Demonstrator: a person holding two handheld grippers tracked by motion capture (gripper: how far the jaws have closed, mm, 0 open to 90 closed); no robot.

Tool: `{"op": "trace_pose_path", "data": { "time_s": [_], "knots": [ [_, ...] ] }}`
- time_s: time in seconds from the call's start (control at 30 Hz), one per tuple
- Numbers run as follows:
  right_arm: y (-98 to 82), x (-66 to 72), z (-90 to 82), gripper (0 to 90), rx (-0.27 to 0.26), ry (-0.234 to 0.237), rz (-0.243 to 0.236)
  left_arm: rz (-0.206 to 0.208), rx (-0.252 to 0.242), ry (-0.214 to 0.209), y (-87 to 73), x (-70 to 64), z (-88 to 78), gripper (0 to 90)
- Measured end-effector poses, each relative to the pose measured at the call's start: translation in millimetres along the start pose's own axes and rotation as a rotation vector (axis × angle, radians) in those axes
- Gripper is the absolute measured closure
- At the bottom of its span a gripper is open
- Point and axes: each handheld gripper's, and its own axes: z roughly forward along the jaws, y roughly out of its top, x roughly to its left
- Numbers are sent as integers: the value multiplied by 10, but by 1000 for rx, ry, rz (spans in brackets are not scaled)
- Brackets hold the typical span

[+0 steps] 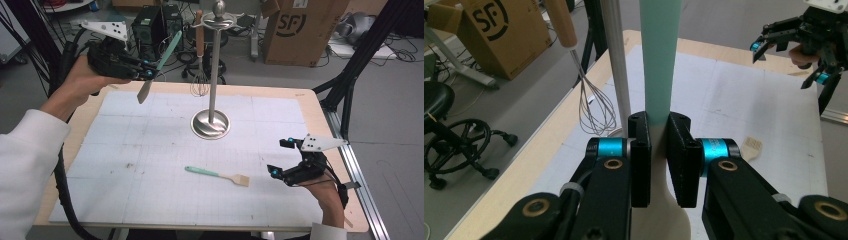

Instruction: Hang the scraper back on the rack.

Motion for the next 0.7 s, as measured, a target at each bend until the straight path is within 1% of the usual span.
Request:
{"op": "trace_pose_path", "data": {
  "time_s": [0.03,0.07,0.1,0.17,0.2,0.27,0.37,0.43,0.47,0.5,0.53,0.6,0.63,0.7],
  "knots": [
    [0,1,1,1,2,0,0,-3,2,3,10,15,14,809],
    [0,-1,3,1,1,0,-2,5,6,4,20,34,22,809],
    [-1,-4,3,1,2,-1,-4,-6,-2,3,27,46,32,809],
    [-2,-8,2,1,1,-2,-4,-9,-7,0,43,70,49,809],
    [-2,-9,1,1,1,-3,-4,-3,-5,6,52,83,60,809],
    [-4,-8,1,1,2,-2,-4,-10,-3,-1,70,112,86,809],
    [-3,-6,11,1,4,-2,0,-10,-1,3,101,144,125,809],
    [-4,-9,17,1,6,-3,-5,-10,-6,1,133,178,155,809],
    [-4,-8,19,1,5,-2,-4,-10,1,3,148,188,162,809],
    [-3,-7,18,1,7,-1,-4,-16,-9,6,166,202,179,809],
    [-4,-8,17,1,6,-3,-5,-20,-13,0,178,215,191,809],
    [-5,-6,9,1,5,-3,2,-15,-10,2,189,225,216,809],
    [-6,-11,6,1,2,-5,-3,-16,-5,3,186,232,235,809],
    [-6,-9,-2,1,0,-2,3,-19,-1,1,182,236,257,809]
  ]
}}
